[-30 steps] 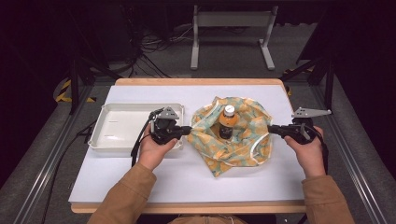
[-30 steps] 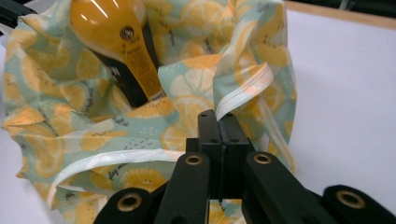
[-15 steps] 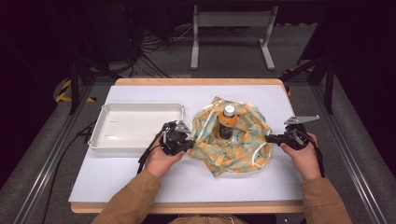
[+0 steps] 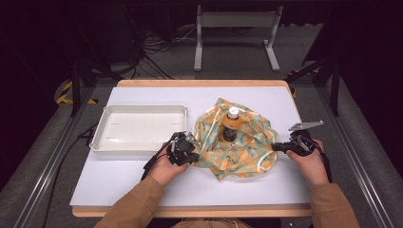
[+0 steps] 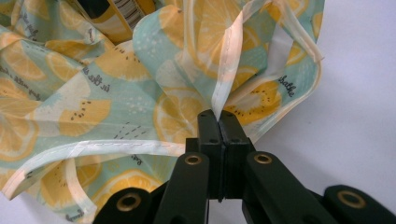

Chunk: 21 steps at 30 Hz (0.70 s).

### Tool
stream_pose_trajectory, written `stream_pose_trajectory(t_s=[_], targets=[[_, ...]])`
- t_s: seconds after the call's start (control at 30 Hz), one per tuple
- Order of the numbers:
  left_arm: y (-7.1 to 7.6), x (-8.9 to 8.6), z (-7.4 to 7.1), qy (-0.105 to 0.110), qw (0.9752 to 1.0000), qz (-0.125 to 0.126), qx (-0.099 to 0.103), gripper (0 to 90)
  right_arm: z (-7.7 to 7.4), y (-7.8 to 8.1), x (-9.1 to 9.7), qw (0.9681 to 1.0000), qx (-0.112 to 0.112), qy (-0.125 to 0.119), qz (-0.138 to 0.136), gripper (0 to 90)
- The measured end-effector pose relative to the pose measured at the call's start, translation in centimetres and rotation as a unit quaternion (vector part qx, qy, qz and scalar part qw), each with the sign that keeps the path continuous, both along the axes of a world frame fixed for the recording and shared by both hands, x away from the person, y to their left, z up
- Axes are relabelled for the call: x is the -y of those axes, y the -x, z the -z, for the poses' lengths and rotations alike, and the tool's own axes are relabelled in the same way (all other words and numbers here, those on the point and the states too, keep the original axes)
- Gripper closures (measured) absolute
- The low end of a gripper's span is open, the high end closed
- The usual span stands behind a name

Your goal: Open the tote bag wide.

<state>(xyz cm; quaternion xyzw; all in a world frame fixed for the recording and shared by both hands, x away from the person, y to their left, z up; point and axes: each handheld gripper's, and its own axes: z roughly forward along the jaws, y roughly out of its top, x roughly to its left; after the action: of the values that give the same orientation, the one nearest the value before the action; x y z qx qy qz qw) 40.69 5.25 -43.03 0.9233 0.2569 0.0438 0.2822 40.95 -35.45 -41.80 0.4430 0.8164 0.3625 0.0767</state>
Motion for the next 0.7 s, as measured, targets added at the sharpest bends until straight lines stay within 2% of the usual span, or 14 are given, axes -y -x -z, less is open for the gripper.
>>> stream_pose_trajectory(t_s=[0.13,0.2,0.3,0.4,0.5,0.6,0.67,0.7], targets=[[0.0,-0.3,-0.1,0.002,1.0,0.006,-0.001,84.3,-0.1,0.2,0.2,1.0,-0.003,-0.007,-0.001,88.4],[0.0,-0.6,-0.2,0.031,0.9994,0.011,-0.006,82.0,-0.4,0.4,0.3,0.9999,0.0,-0.015,-0.001,86.9],[0.1,-1.3,-1.0,0.054,0.9984,0.014,-0.002,76.7,-1.2,0.7,0.5,0.9998,0.011,-0.017,-0.002,83.7],[0.5,-2.0,-2.3,0.083,0.9964,0.01,0.013,67.2,-2.0,1.1,0.7,0.9996,0.02,-0.021,-0.002,78.6],[0.6,-2.7,-3.4,0.113,0.9935,0.007,0.016,57.8,-2.9,1.7,0.9,0.9992,0.037,-0.009,0.01,72.8],[0.8,-3.3,-5.0,0.129,0.991,-0.003,0.035,52.9,-4.1,2.1,1.2,0.9981,0.059,-0.016,0.013,69.6],[0.9,-3.7,-6.1,0.144,0.9882,-0.012,0.05,49.1,-4.9,2.4,1.2,0.997,0.073,-0.021,0.015,67.2],[0.9,-3.7,-6.1,0.144,0.9882,-0.012,0.05,47.5,-4.9,2.4,1.2,0.997,0.073,-0.021,0.015,67.2]])
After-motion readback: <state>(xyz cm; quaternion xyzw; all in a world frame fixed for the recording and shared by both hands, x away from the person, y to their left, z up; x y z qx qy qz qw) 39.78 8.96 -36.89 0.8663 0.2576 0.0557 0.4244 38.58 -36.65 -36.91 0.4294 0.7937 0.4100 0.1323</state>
